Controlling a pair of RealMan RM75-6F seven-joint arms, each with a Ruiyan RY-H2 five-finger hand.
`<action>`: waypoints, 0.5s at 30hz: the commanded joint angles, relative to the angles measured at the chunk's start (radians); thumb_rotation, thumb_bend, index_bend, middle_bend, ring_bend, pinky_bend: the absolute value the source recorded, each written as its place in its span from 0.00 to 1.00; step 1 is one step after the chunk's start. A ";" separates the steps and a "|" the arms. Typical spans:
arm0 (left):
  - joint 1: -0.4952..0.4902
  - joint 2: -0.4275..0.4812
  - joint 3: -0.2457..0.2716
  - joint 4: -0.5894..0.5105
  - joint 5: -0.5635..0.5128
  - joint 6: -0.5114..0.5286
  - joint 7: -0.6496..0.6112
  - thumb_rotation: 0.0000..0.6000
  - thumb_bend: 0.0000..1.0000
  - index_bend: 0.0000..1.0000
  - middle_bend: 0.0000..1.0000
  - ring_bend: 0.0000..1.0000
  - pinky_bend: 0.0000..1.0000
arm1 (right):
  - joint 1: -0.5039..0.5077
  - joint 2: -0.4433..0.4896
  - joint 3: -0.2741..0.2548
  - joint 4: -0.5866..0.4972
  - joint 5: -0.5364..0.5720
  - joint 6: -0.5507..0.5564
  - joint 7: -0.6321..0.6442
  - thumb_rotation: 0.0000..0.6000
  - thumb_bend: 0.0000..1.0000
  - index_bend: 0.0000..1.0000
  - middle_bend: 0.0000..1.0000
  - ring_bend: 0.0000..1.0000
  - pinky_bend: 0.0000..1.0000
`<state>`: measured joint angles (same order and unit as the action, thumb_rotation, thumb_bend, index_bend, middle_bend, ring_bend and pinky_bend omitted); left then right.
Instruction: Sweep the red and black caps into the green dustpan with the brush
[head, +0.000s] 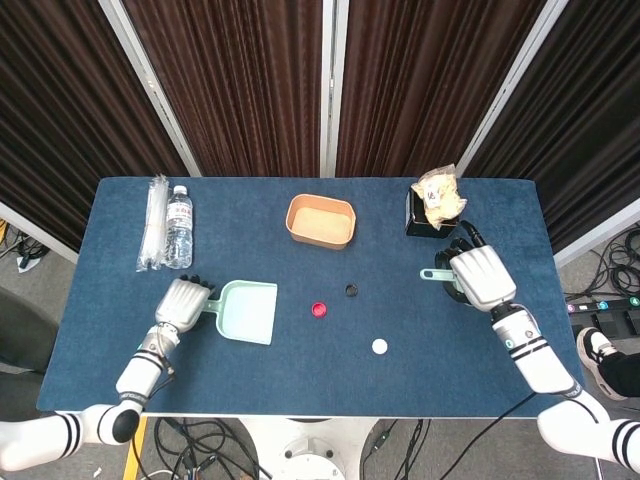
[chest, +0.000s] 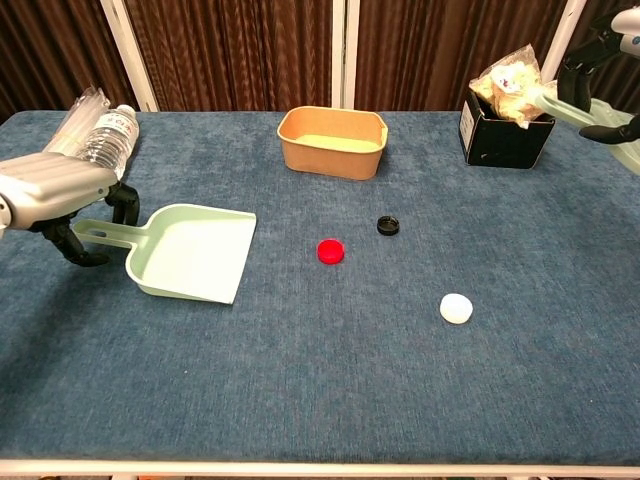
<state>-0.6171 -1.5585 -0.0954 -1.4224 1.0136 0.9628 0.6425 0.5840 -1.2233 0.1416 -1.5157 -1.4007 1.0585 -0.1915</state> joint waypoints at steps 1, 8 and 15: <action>-0.003 -0.007 -0.001 0.008 -0.012 0.002 -0.009 1.00 0.28 0.44 0.45 0.31 0.32 | 0.001 -0.004 -0.001 0.005 0.002 -0.001 0.003 1.00 0.38 0.70 0.66 0.28 0.06; -0.019 0.013 -0.007 -0.012 -0.038 -0.018 -0.020 1.00 0.30 0.44 0.45 0.31 0.32 | 0.002 -0.013 -0.004 0.018 0.004 -0.003 0.014 1.00 0.38 0.70 0.66 0.28 0.06; -0.040 0.021 -0.005 -0.013 -0.058 -0.036 -0.023 1.00 0.36 0.50 0.51 0.35 0.33 | 0.007 -0.031 -0.012 0.042 0.005 -0.015 0.026 1.00 0.38 0.70 0.66 0.29 0.06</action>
<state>-0.6566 -1.5381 -0.1006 -1.4352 0.9563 0.9274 0.6196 0.5903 -1.2534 0.1306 -1.4745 -1.3963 1.0443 -0.1666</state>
